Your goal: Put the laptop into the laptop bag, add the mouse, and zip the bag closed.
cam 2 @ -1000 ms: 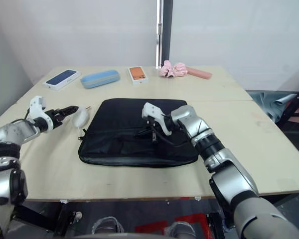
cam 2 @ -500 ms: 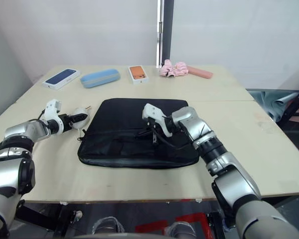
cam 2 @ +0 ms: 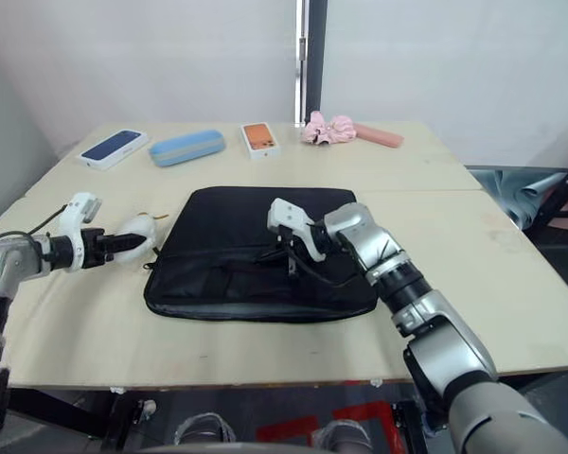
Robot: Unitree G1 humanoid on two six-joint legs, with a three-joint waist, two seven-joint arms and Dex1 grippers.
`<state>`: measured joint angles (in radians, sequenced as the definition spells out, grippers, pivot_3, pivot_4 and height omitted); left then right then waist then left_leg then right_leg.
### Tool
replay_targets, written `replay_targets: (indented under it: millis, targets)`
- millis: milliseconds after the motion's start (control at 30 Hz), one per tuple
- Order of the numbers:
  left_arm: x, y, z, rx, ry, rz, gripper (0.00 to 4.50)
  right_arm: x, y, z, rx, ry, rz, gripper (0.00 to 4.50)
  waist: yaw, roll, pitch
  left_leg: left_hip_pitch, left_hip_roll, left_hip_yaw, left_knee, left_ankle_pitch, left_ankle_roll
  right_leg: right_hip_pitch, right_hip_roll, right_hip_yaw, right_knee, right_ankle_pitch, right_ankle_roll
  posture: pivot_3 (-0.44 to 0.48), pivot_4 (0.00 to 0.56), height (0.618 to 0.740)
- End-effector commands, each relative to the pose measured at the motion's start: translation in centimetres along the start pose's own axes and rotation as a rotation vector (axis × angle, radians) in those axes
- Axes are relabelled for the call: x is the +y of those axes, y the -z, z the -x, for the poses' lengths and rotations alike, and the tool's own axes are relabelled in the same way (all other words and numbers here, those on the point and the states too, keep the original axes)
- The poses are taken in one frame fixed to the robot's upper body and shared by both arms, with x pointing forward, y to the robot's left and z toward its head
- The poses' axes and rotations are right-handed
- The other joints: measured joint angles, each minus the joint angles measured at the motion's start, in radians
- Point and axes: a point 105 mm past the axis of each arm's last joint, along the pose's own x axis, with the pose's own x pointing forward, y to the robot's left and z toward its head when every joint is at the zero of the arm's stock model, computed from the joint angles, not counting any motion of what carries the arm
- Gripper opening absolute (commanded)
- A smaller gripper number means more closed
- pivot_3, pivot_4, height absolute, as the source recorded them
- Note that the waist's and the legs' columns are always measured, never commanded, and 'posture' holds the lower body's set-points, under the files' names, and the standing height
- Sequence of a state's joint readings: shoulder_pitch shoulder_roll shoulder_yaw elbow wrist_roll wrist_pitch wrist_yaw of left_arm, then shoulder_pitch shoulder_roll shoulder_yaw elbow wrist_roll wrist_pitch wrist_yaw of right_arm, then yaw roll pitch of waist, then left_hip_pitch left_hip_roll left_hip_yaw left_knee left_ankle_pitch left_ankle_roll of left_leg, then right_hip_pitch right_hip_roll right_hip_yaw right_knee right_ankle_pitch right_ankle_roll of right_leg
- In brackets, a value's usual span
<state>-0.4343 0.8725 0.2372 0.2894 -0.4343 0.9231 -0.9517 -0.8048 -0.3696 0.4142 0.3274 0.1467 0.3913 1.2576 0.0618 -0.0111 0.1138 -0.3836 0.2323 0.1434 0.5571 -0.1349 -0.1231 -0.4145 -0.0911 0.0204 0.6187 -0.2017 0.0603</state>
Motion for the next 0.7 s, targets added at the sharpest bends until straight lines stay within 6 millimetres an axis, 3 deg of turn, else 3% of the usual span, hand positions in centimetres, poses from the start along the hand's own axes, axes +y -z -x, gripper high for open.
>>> replay_targets:
  millis: [33, 267, 400, 567, 700]
  targets:
    - [-1.3, -0.4, 2.4, 0.022, 0.019, -0.106, 1.23, 0.7, 4.9, -0.6, 0.175, -0.002, -0.101, 0.0, -0.003, 0.0, 0.0, 0.0, 0.0, 0.0, -0.001, 0.0, 0.0, -0.001, 0.0, 0.0, 0.0, 0.0, 0.0, 0.0, 0.15, 0.74]
    - [-2.7, 2.9, 5.2, 0.164, 0.058, -0.215, 1.23, 1.3, 5.0, -0.8, 0.175, -0.027, -0.108, 0.0, -0.011, 0.001, 0.0, -0.001, 0.0, 0.002, -0.006, 0.0, 0.0, -0.002, 0.001, 0.001, -0.006, -0.001, 0.001, 0.0, 0.15, 0.74]
    - [-3.7, 2.3, 6.2, 0.135, 0.085, -0.212, 1.23, 1.4, 5.2, -0.8, 0.181, -0.03, -0.112, 0.0, -0.012, 0.002, 0.001, -0.001, 0.0, 0.002, -0.007, 0.0, 0.0, -0.003, 0.001, 0.001, -0.008, -0.001, 0.001, 0.0, 0.15, 0.74]
    - [-6.7, 2.1, 8.1, 0.12, 0.242, -0.248, 1.23, 1.5, 5.1, -0.8, 0.181, -0.037, -0.115, 0.0, -0.016, 0.001, 0.001, -0.001, 0.0, 0.005, -0.008, 0.0, -0.001, -0.003, 0.001, 0.003, -0.01, -0.001, 0.001, 0.0, 0.15, 0.74]
    - [-6.7, 1.9, 10.1, 0.097, 0.256, -0.265, 1.23, 1.7, 4.9, -1.0, 0.174, -0.044, -0.118, 0.0, -0.017, 0.002, 0.001, -0.001, 0.0, 0.006, -0.01, -0.001, -0.001, -0.004, 0.002, 0.003, -0.011, -0.002, 0.002, 0.0, 0.15, 0.74]
